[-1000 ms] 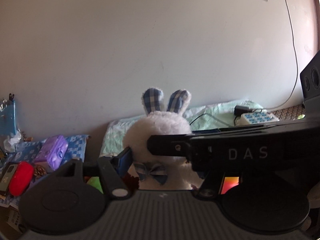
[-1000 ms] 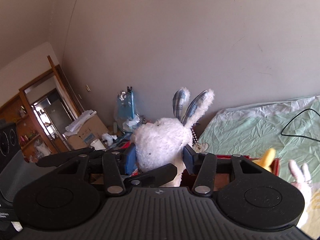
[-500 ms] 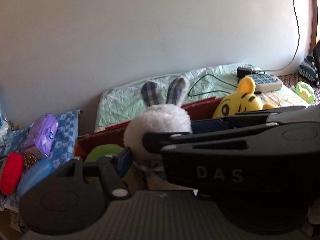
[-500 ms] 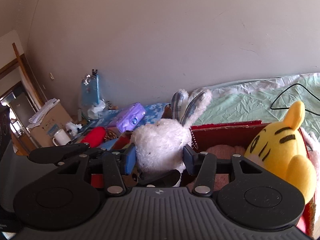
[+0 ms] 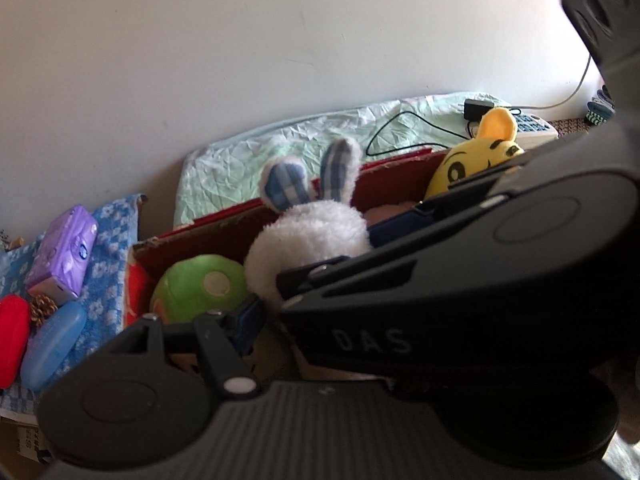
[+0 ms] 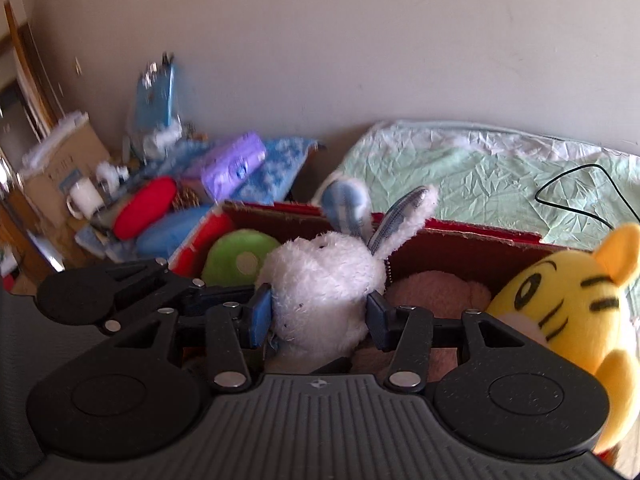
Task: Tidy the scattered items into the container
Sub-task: 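Lift the white bunny with the right tool and carry it over the box, then lower the white bunny into the red box and open the right tool, then move the right tool out of the box toward the second white bunny, then close the right tool on the second white bunny's head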
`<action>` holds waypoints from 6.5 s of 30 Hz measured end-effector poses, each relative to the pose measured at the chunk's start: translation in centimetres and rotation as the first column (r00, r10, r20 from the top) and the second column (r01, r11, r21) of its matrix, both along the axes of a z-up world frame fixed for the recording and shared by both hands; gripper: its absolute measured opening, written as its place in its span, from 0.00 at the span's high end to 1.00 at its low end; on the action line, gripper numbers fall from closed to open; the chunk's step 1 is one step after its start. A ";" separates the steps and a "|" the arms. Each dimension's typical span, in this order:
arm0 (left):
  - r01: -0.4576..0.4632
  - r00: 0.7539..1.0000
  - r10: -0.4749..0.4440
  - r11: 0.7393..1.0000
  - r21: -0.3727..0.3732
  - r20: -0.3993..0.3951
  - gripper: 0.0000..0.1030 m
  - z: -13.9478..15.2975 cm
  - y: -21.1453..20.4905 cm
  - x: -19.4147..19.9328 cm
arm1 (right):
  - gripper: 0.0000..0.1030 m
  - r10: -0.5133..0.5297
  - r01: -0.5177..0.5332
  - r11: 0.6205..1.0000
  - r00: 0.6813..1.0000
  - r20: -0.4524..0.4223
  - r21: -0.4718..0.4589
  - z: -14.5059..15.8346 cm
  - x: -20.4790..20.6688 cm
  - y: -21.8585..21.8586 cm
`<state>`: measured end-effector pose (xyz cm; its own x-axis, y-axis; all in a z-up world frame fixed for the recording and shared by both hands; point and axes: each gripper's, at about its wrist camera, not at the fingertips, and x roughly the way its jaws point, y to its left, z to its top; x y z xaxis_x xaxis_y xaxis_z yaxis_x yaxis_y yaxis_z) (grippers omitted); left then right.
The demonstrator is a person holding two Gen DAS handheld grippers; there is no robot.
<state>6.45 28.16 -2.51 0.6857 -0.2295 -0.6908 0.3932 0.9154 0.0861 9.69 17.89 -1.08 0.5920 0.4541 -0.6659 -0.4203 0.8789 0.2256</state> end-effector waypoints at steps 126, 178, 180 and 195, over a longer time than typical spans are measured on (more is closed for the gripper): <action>-0.029 0.995 0.014 0.987 -0.158 -0.096 0.27 1.8 -24.2 -8.7 | 0.64 0.254 -0.200 0.908 0.962 -0.103 0.367 -3.6 5.4 -27.3; -0.206 0.948 0.132 0.948 -0.242 -0.289 0.10 -5.8 -28.6 2.5 | 0.41 0.084 0.169 0.853 0.890 -0.449 0.495 -11.9 6.3 -37.4; -0.207 0.947 0.138 0.952 -0.224 -0.289 0.09 -5.9 -28.9 3.0 | 0.41 0.102 0.172 0.842 0.879 -0.465 0.511 -12.2 6.7 -37.0; -0.159 0.963 0.125 0.979 -0.128 -0.239 0.26 -6.8 -29.6 2.5 | 0.33 0.129 0.155 0.861 0.854 -0.504 0.484 -12.8 7.6 -35.5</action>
